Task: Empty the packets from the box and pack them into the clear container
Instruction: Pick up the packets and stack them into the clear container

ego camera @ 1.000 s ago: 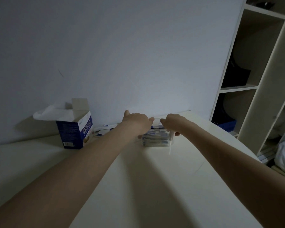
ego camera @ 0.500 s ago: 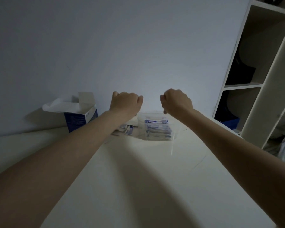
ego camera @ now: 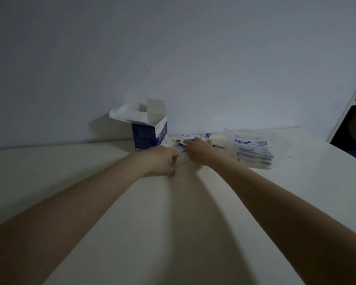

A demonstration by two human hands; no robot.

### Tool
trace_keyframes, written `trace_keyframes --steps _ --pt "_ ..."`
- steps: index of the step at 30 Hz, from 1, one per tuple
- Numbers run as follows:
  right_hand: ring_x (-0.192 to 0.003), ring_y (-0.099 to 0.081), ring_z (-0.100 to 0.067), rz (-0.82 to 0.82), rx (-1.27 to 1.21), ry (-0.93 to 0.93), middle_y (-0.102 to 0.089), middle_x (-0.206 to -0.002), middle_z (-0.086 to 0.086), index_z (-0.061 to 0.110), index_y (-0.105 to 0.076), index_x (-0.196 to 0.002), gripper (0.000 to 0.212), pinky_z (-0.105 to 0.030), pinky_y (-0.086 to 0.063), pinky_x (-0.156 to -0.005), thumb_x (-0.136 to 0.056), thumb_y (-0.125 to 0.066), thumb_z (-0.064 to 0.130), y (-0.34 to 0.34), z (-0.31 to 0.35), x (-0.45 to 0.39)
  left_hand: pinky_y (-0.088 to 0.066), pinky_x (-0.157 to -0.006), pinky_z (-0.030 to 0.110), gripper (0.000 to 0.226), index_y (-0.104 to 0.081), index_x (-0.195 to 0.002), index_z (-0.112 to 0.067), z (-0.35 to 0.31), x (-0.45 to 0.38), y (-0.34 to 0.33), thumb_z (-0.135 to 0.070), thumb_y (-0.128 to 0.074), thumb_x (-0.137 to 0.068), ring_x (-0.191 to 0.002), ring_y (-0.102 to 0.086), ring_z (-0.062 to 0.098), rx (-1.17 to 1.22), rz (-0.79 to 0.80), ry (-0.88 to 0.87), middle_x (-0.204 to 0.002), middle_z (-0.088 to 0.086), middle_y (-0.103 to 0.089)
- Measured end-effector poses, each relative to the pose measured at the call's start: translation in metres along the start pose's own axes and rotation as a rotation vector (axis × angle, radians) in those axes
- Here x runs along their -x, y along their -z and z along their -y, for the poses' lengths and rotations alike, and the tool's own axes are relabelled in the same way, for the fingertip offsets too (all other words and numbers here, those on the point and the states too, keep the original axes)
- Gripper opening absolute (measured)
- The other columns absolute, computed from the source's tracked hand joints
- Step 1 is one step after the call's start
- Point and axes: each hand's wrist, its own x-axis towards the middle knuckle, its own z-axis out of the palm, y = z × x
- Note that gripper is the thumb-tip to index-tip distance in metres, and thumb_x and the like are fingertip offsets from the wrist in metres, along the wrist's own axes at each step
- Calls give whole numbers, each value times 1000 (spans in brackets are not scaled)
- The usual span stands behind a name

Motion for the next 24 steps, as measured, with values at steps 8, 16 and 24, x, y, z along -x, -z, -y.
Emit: trace_keyframes --steps 8,16,24 --pt "-123 -47 -31 0 -26 142 -49 -131 -10 15 -49 -129 37 -41 -37 -103 -98 -30 22 -8 -6 37 -36 -73 21 25 -58 -102 -15 15 -2 -4 0 -54 -82 -107 -55 17 83 -72 -101 -117 0 -57" --pt "-106 -57 -27 -13 -277 202 -64 -116 -13 2 -64 -111 25 -19 -40 -78 -92 -50 10 16 -6 98 -46 -75 24 25 -54 -92 -22 23 12 -3 -4 -62 -77 -83 -53 11 251 28 -185 -85 -12 -52" --pt "-114 -53 -32 -119 -221 -64 -58 -123 -17 0 -54 -120 40 -33 -41 -91 -93 -51 30 28 18 79 -24 -49 20 22 -41 -65 -19 10 34 -3 0 -48 -75 -65 -39 12 -84 -106 -243 -68 -9 -37"
